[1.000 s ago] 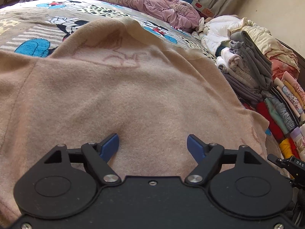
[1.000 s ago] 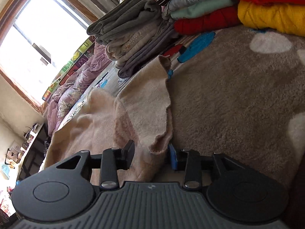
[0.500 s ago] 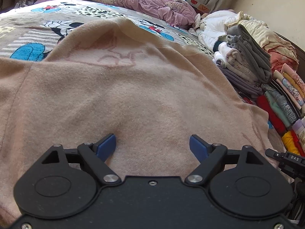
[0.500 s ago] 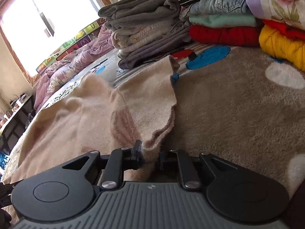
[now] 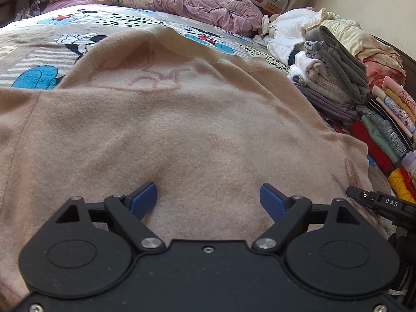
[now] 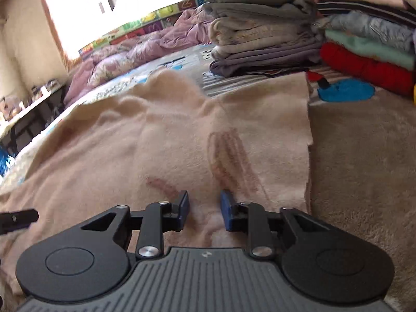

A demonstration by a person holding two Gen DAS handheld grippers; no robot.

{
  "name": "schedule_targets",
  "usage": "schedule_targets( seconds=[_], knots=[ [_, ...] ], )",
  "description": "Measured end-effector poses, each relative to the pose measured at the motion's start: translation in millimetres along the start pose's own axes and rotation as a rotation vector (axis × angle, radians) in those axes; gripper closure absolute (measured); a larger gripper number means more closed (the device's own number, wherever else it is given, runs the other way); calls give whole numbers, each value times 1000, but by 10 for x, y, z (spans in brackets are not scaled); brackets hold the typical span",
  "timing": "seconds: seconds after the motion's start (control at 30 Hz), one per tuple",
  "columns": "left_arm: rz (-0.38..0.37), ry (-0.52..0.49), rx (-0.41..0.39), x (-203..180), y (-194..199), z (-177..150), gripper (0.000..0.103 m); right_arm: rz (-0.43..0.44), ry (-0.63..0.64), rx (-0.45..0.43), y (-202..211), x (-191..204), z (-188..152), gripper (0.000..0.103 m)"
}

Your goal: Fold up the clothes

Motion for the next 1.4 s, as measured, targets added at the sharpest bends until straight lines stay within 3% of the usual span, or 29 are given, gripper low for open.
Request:
schedule_targets(
  seconds=[0.03,0.13,0.2,0.33,0.47,0.53,0.6,0.63,0.67,0.73,0.8,0.9,0.93,1.0,1.1,1.17,1.23,1.27,1.33,1.4],
  knots=[
    [-1,1,1,3,0,2,17,2,-43,8,27,-58,13,95],
    [-3,6,4,12,1,7,17,-3,1,23,129,-18,48,94],
    [-4,9,6,17,1,11,17,27,-9,25,107,15,148,86],
    [-1,-10,3,8,8,-9,17,122,-48,62,-90,71,461,81],
    [-8,-9,5,19,10,-9,17,175,-159,142,-529,-41,815,54],
    [-9,-11,7,17,3,-7,17,138,-225,101,-539,-312,903,56],
    [-11,-19,8,12,-6,-7,16,101,-290,59,-547,-586,989,83],
    [-12,-24,9,6,-11,-8,16,82,-323,38,-550,-723,1031,89],
    [-14,-28,9,-1,-16,-8,15,63,-356,18,-553,-861,1072,87],
    [-17,-37,11,-14,-26,-9,13,25,-421,-24,-556,-1138,1154,80],
    [-20,-46,13,-27,-36,-10,10,-13,-486,-66,-558,-1416,1233,66],
    [-16,-62,15,-51,-53,-13,8,-62,-555,-131,-457,-1780,1289,60],
    [-13,-66,15,-57,-56,-15,8,-58,-569,-147,-393,-1827,1271,56],
    [-8,-72,14,-63,-59,-19,7,-32,-584,-170,-292,-1837,1217,34],
    [-3,-79,10,-67,-60,-26,7,17,-516,-137,-325,-1603,1101,30],
    [1,-85,8,-72,-63,-31,7,24,-401,-89,-416,-1381,1023,35],
    [4,-92,5,-74,-64,-36,7,65,-356,-52,-510,-1207,1011,77],
    [5,-96,3,-76,-62,-41,7,55,-350,-85,-463,-1157,1061,95],
    [6,-102,2,-79,-57,-50,7,-3,-204,-219,-244,-979,1235,95],
    [6,-106,4,-80,-57,-50,7,-84,-23,-185,-258,-829,1253,95]
  ],
)
Point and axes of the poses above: each gripper's, at about its wrist camera, not at the fingertips, and y roughly against the way its jaws point, x to its left, z to its top, the point moved 8 cm from there along -y, roughly the way its jaws point, and after that the axes turned 5 degrees about z, right-handed, at the moved point
